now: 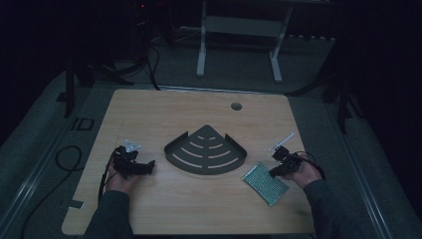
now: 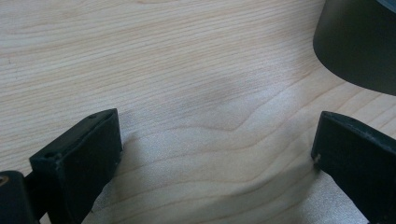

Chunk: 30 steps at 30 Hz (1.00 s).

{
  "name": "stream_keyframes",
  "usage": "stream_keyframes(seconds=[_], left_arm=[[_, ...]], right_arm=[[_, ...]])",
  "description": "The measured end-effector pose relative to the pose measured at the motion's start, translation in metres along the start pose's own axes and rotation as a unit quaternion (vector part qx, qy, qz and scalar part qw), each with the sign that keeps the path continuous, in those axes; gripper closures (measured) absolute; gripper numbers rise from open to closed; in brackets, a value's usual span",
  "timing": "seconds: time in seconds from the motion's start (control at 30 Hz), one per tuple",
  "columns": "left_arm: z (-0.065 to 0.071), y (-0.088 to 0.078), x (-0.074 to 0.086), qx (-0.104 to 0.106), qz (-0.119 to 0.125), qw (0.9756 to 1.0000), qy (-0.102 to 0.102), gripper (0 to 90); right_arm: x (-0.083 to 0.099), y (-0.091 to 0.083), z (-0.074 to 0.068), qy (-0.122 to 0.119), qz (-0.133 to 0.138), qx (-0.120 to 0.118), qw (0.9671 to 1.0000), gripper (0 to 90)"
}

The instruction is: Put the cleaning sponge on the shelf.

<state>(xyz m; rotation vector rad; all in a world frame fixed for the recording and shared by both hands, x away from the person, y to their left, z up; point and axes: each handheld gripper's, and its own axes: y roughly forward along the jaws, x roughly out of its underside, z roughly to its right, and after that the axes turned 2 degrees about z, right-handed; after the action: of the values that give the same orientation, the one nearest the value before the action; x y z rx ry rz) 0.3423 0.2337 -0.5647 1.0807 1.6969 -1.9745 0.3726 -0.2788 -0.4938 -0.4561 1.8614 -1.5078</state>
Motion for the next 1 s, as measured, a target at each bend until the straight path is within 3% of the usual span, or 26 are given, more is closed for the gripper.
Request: stream_keyframes(seconds=[1.0], left_arm=[[0.0, 0.0, 0.0, 0.0, 0.0, 1.0, 0.0, 2.0]], right_arm=[[-0.013, -0.044, 0.002, -0.006, 0.023, 0.021, 0.9995, 89.5]])
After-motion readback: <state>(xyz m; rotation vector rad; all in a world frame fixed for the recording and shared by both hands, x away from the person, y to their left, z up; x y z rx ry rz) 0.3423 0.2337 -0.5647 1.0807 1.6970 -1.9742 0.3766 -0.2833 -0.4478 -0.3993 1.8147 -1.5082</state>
